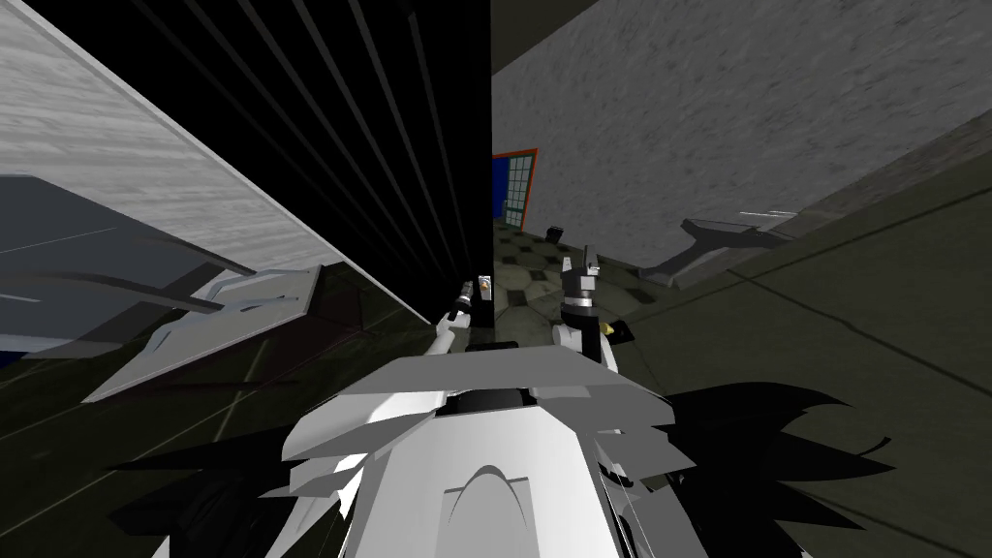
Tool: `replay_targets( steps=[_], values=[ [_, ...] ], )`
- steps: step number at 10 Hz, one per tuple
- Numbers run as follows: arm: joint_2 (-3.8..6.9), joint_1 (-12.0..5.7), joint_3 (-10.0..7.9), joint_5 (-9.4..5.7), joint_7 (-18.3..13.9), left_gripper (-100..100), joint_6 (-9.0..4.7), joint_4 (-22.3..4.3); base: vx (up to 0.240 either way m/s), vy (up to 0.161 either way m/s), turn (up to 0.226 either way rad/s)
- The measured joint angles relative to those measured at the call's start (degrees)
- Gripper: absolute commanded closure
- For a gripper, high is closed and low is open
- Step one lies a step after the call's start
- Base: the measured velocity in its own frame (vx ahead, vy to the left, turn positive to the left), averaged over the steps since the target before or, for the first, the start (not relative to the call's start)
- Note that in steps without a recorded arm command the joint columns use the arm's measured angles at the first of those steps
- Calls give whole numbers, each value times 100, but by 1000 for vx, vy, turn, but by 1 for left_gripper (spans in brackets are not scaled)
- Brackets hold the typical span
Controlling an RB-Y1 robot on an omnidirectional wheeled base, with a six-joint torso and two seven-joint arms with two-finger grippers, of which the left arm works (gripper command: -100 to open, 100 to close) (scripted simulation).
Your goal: Push the door open
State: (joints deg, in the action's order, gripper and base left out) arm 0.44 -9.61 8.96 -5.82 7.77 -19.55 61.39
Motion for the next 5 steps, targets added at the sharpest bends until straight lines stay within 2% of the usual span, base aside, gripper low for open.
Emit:
replay_targets(
  steps=[3,4,5],
  values=[
    [88,324,231,107,-32,-100,26,302,-27,11,110],
    [109,511,329,151,-35,-100,107,560,-37,7,141],
    [114,636,420,195,-40,-100,130,670,-32,7,139]
  ],
)
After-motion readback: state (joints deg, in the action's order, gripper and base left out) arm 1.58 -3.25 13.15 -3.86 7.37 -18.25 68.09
